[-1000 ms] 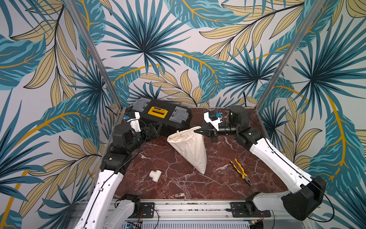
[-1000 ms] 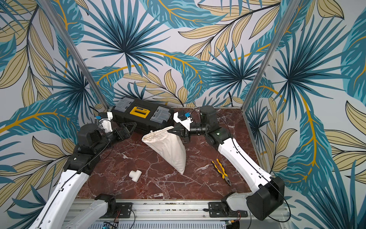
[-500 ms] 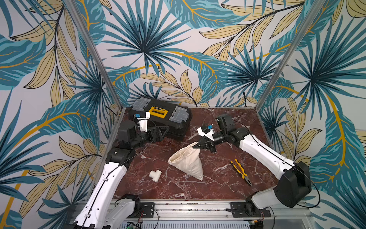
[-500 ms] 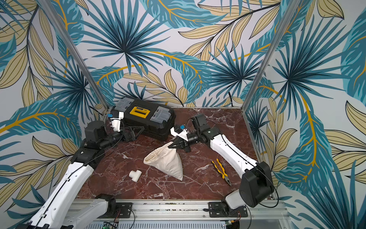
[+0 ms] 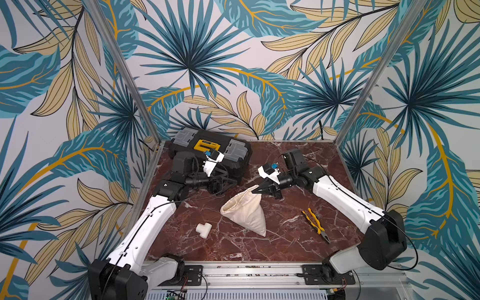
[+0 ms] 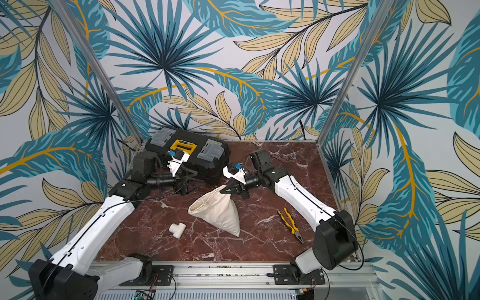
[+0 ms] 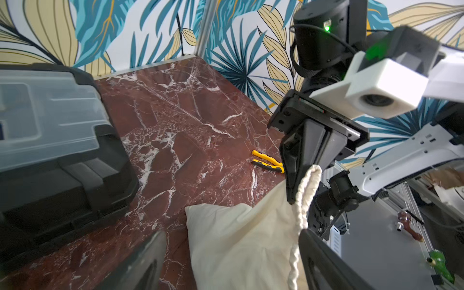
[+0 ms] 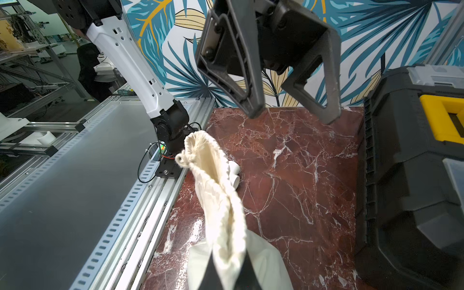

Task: Close the soil bag
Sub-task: Place the soil bag at the center of the board, then adjust the soil bag at the center of the board.

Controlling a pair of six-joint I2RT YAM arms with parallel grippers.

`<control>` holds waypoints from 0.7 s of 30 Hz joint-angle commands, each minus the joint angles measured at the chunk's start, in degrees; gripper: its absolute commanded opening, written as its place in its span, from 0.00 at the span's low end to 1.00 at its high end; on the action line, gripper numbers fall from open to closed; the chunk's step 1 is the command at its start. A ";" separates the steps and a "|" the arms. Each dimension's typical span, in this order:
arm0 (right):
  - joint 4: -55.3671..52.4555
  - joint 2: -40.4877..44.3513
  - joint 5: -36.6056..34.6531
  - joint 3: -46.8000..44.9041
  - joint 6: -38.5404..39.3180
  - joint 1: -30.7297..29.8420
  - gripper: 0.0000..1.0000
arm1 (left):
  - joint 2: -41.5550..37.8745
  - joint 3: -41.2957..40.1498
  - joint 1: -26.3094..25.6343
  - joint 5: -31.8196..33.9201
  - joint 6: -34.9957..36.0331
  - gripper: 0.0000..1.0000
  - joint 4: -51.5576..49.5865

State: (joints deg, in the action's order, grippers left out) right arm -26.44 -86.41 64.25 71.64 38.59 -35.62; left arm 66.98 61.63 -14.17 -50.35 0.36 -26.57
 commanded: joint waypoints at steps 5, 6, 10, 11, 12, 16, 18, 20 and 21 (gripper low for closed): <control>-2.32 -0.78 -1.22 1.40 1.33 0.11 0.02 | 2.65 4.47 -1.08 -5.02 9.73 0.76 -7.71; -2.45 -0.78 -1.23 1.38 1.46 0.11 0.01 | 3.05 4.89 -1.34 -5.10 10.87 0.75 -8.83; -2.78 -0.78 -0.98 1.31 1.76 0.11 0.01 | 3.93 5.86 -2.70 -6.04 13.32 0.70 -11.36; -2.90 -0.78 -0.97 1.36 1.91 0.15 0.01 | 3.95 5.83 -2.96 -6.15 13.39 0.69 -11.44; -3.08 -0.78 -0.97 1.32 1.97 0.14 0.01 | 3.99 5.85 -3.25 -6.16 13.49 0.69 -11.67; -3.58 -0.51 -1.00 1.43 2.27 0.13 0.01 | 5.13 6.81 -4.36 -5.86 15.82 0.60 -14.90; -3.81 -0.35 -0.97 1.42 2.39 0.11 0.01 | 5.74 7.18 -4.66 -5.37 16.10 0.55 -16.01; -4.00 -0.25 -0.91 1.50 2.43 0.11 0.01 | 6.05 7.28 -4.87 -4.88 16.32 0.54 -16.51; -4.10 -0.17 -0.85 1.55 2.43 0.15 0.01 | 6.06 7.28 -5.05 -4.74 16.20 0.53 -16.50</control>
State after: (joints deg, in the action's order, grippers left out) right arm -28.77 -86.59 63.66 72.40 40.14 -35.62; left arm 72.79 67.05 -18.74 -55.11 15.00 -40.53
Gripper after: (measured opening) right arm 0.056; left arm 0.537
